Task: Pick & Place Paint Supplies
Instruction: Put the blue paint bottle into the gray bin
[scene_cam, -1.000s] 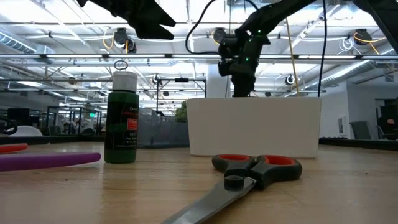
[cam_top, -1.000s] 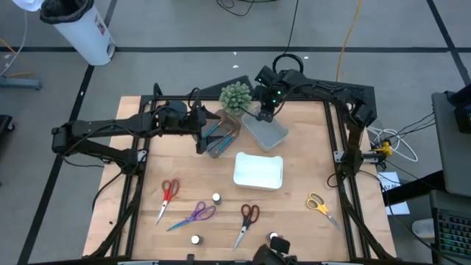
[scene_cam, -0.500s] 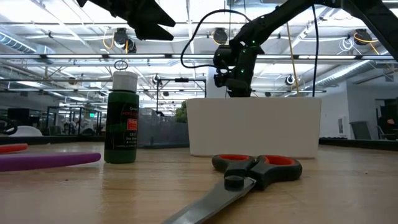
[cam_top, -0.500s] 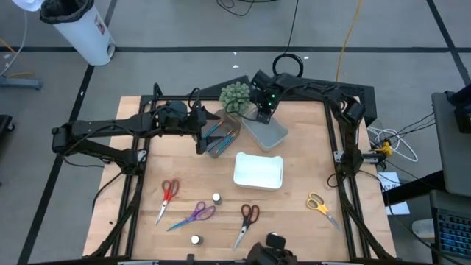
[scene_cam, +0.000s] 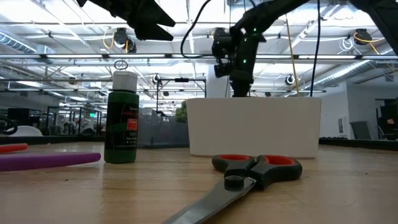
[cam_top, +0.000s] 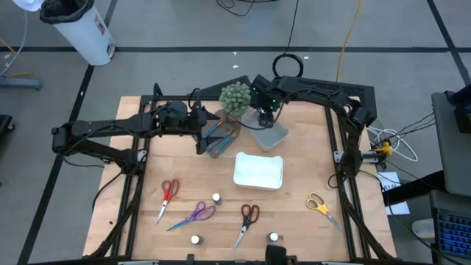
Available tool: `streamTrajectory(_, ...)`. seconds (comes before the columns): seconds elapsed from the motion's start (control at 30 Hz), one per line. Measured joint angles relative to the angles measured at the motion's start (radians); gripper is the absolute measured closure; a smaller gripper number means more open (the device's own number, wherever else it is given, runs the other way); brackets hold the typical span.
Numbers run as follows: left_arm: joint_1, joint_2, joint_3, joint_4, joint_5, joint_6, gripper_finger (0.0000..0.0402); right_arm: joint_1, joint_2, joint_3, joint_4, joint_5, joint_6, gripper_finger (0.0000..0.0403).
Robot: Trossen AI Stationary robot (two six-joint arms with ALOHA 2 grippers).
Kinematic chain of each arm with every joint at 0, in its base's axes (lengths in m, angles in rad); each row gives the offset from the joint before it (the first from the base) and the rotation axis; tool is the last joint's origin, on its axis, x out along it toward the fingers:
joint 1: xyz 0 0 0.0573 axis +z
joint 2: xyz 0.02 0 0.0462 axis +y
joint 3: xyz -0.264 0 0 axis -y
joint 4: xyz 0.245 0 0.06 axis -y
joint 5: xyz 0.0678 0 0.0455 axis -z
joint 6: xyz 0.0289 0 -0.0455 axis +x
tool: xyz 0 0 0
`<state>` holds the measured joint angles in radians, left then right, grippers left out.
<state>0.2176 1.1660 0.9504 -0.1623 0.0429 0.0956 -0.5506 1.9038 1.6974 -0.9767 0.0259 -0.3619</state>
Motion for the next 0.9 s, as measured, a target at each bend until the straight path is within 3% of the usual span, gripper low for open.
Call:
streamTrajectory(0.27, 0.0, 0.0, 0.0, 0.01, 0.004, 0.021, 0.0038, 0.108, -0.175, 0.0, -0.068, 0.055, 0.069, 0.0188)
streamTrajectory(0.4, 0.005, -0.014, -0.03, 0.052, 0.091, 0.06, 0.0034, 0.194, -0.291, 0.001, -0.162, 0.053, 0.142, 0.0195)
streamTrajectory(0.5, 0.043, -0.102, -0.109, 0.07, 0.112, 0.059, 0.0029, 0.272, -0.389, -0.016, -0.206, 0.052, 0.244, 0.0204)
streamTrajectory(0.57, 0.083, -0.186, -0.164, 0.098, 0.069, 0.041, 0.0027, 0.339, -0.459, -0.049, -0.207, 0.054, 0.304, 0.0211)
streamTrajectory(0.73, 0.146, -0.397, -0.295, 0.091, 0.004, -0.02, 0.0035, 0.544, -0.636, -0.204, -0.068, 0.05, 0.429, 0.0228)
streamTrajectory(0.9, 0.151, -0.533, -0.385, 0.165, 0.003, -0.053, 0.004, 0.768, -0.779, -0.443, 0.309, 0.044, 0.496, 0.0238)
